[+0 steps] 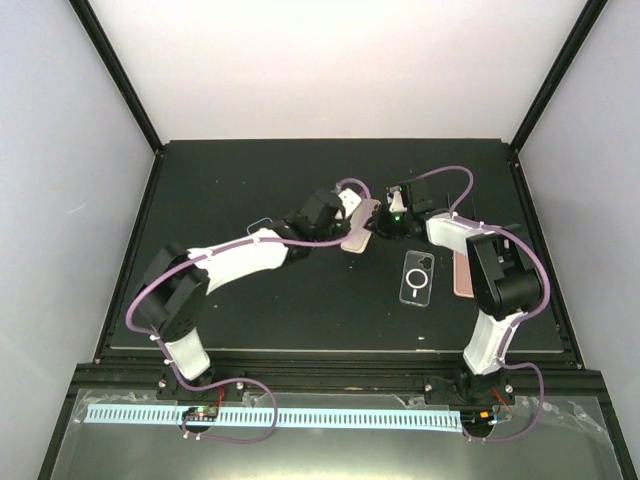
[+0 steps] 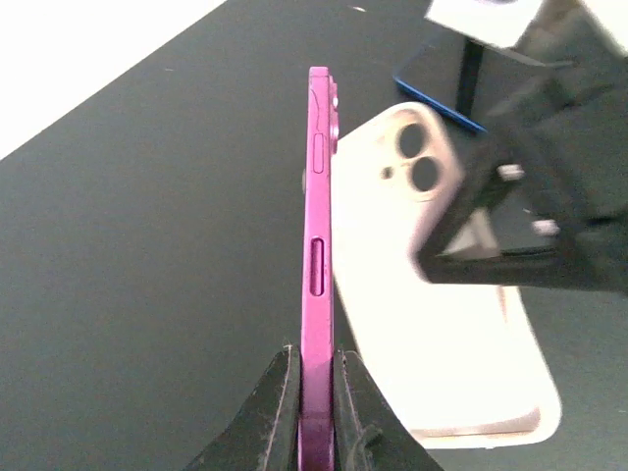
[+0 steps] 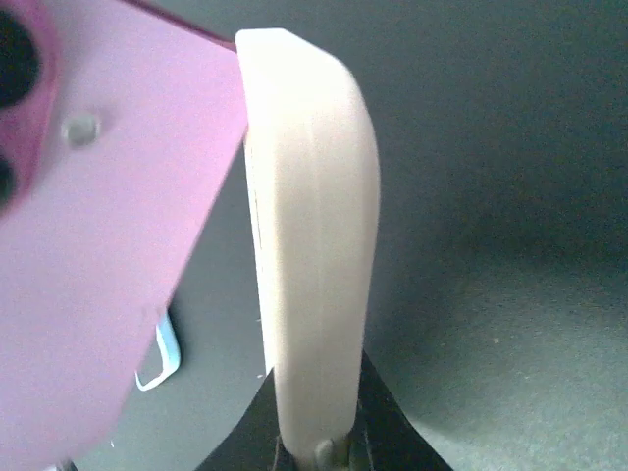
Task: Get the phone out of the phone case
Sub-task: Place the phone case at the center of the board.
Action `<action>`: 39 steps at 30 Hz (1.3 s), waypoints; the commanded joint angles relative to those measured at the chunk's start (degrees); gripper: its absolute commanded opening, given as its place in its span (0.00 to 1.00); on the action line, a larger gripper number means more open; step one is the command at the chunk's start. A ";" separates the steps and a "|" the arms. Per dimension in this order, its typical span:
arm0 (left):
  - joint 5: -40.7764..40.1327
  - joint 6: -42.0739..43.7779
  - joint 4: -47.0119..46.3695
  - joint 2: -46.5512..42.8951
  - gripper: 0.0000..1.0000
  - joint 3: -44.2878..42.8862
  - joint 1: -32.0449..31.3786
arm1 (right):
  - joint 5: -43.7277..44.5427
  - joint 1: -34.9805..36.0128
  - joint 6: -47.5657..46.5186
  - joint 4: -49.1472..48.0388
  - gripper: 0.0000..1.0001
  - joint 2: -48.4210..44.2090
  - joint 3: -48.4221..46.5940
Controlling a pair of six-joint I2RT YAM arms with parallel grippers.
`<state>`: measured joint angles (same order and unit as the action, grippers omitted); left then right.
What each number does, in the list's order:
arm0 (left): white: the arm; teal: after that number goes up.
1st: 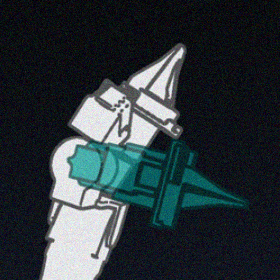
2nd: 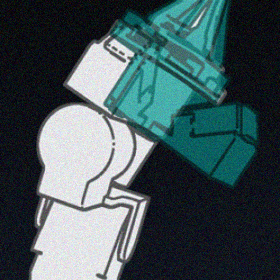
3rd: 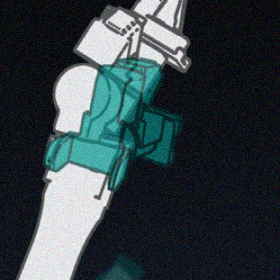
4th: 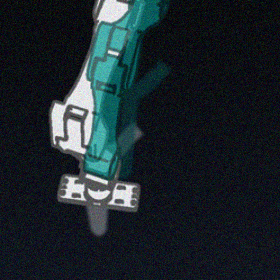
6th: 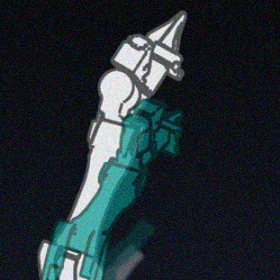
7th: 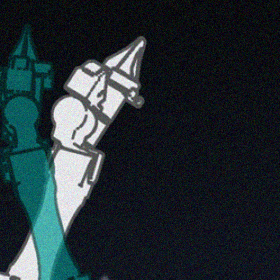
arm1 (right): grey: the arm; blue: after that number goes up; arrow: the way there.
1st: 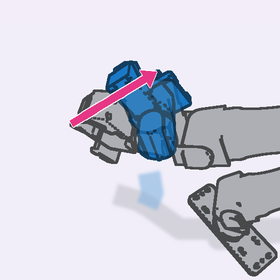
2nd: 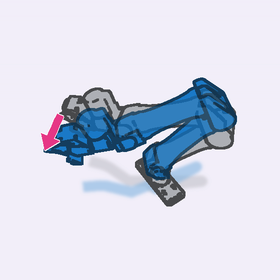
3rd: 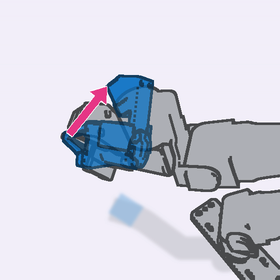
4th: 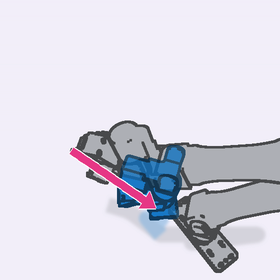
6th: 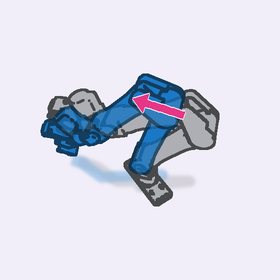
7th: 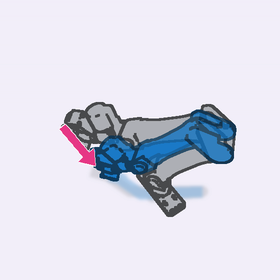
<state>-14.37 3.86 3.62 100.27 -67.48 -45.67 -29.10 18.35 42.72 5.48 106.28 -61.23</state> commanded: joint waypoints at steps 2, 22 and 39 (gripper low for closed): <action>4.44 2.60 3.86 -9.39 0.02 -3.90 6.63 | -1.90 0.34 -11.00 4.03 0.01 -6.19 -1.58; 15.29 5.02 11.87 -26.34 0.02 3.35 15.28 | -10.44 -4.83 -41.33 31.19 0.01 9.74 -28.54; 16.56 3.71 11.01 -24.41 0.02 2.56 15.39 | -17.76 -10.46 -39.65 38.92 0.01 25.83 -42.14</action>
<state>0.54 8.29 17.98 75.18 -63.33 -30.74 -41.89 8.45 2.11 41.50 130.28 -103.53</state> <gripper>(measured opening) 0.091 0.084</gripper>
